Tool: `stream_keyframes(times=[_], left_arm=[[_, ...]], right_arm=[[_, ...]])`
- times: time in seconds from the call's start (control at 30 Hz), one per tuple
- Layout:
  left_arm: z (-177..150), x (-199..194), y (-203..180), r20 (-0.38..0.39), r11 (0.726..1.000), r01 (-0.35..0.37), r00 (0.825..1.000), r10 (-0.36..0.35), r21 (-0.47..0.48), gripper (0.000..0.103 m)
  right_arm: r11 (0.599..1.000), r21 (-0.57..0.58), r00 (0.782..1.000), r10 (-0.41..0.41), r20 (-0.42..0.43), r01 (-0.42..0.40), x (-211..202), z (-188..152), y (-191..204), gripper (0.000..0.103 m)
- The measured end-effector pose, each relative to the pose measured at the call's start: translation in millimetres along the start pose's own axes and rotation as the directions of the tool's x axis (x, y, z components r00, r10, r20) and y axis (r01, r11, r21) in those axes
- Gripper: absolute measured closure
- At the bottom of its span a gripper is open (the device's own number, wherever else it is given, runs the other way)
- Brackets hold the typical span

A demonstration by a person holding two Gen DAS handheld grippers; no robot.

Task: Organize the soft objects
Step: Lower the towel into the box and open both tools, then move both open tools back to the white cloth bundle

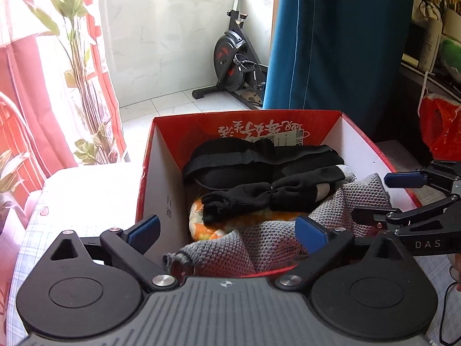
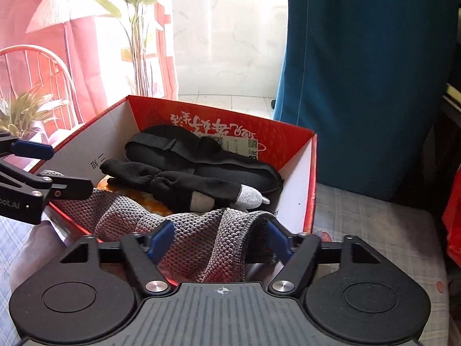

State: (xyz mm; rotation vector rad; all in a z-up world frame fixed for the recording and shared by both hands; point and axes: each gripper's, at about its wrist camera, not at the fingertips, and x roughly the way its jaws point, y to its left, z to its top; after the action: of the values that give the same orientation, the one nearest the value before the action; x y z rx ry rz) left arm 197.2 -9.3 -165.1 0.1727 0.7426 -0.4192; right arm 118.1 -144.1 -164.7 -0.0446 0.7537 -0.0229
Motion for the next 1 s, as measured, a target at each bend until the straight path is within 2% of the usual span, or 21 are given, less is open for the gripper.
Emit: stream_keyframes(times=[0.03, 0.1, 0.4, 0.57, 0.73, 1.0], left_arm=[[-3, -4, 2, 0.005, 1.000, 0.006, 1.000, -0.006, -0.012, 0.000], [-6, -11, 7, 0.012, 0.999, 0.020, 1.000, -0.019, -0.041, 0.000], [-31, -35, 15, 0.029, 0.998, -0.023, 0.999, 0.025, -0.063, 0.000], [-52, -51, 20, 0.034, 0.995, -0.027, 0.999, 0.031, -0.092, 0.000], [-69, -62, 23, 0.037, 0.995, -0.025, 0.999, 0.028, -0.097, 0.000], [-98, -74, 21, 0.050, 0.995, -0.022, 0.998, 0.027, -0.097, 0.000]], right_arm=[[1.000, 0.003, 1.000, 0.000, 0.010, 0.000, -4, 0, 0, 0.011], [1.000, 0.005, 0.999, -0.001, 0.041, 0.001, -13, -2, 0, 0.000], [1.000, 0.027, 0.995, -0.018, 0.101, 0.015, -40, -19, 7, 0.000], [1.000, -0.005, 0.990, -0.017, 0.143, 0.018, -51, -31, 16, 0.000], [0.998, 0.065, 0.989, 0.003, 0.148, -0.013, -63, -47, 18, 0.000], [0.997, 0.071, 0.990, -0.001, 0.138, -0.008, -80, -83, 30, 0.000]])
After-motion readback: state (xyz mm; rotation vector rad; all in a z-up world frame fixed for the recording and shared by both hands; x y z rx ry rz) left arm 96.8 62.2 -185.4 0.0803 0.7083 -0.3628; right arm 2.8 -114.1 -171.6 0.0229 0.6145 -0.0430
